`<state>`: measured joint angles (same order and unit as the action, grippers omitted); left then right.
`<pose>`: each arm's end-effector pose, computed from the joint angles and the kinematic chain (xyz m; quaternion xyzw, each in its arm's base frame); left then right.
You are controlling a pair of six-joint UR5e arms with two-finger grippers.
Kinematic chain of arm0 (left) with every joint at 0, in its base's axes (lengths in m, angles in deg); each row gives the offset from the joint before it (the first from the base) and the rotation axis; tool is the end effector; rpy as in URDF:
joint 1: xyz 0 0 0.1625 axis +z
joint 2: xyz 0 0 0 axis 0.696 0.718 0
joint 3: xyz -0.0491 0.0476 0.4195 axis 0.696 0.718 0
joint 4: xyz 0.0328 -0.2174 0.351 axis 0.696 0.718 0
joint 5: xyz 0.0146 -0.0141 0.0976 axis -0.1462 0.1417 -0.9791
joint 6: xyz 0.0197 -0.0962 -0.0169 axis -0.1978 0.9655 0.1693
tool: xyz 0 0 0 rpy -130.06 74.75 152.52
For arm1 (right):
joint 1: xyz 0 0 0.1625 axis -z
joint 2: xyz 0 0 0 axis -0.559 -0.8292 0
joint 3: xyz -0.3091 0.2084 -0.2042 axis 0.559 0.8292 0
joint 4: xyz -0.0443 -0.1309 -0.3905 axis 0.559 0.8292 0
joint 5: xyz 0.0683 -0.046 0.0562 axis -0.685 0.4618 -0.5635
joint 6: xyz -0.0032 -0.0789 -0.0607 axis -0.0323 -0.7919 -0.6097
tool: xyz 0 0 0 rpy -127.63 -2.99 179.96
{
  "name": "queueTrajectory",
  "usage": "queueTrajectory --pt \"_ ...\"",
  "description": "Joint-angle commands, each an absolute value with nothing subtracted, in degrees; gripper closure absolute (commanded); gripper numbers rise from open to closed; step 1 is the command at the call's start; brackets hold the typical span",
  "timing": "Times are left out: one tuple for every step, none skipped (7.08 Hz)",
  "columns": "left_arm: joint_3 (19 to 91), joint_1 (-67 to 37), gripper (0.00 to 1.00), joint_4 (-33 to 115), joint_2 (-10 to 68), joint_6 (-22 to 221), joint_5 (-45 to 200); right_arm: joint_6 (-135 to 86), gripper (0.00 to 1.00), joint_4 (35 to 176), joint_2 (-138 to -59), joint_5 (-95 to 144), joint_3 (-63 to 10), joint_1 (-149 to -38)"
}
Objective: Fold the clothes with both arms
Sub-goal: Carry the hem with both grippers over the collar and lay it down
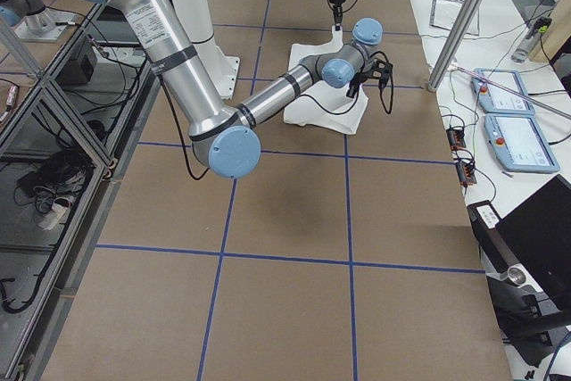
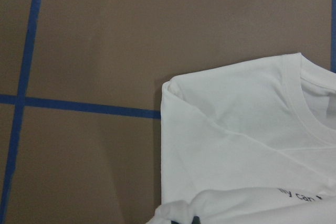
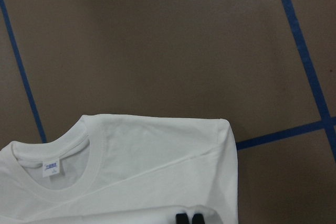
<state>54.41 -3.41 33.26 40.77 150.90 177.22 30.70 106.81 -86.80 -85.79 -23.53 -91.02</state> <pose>0.4024 -0.5608 0.2972 0.0423 0.4730 -0.0678 0.8775 -0.3151 -0.6050 0.2975 -0.0568 -0.4860 0.1537 0.8585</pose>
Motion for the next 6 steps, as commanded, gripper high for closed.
queueTrajectory --pt "52.15 -3.44 1.00 33.90 42.13 150.99 177.01 29.48 1.00 106.83 -81.38 -85.07 -16.12 -91.20" --pt "51.80 -3.53 1.00 33.98 42.13 151.07 176.84 28.69 1.00 106.75 -79.88 -84.10 -13.21 -90.85" --pt "50.58 -3.53 1.00 35.90 42.13 151.25 176.66 26.95 1.00 106.83 -79.86 -83.75 -12.57 -90.50" --pt "49.52 -3.53 1.00 37.22 42.39 151.42 176.66 26.49 1.00 106.84 -80.21 -83.83 -12.31 -89.63" --pt "48.81 -3.44 1.00 37.32 43.18 151.51 176.66 25.44 1.00 106.75 -80.82 -83.92 -12.56 -89.44" --pt "47.41 -3.44 1.00 37.41 44.15 151.95 176.66 25.09 1.00 106.66 -80.92 -83.92 -12.65 -88.49"
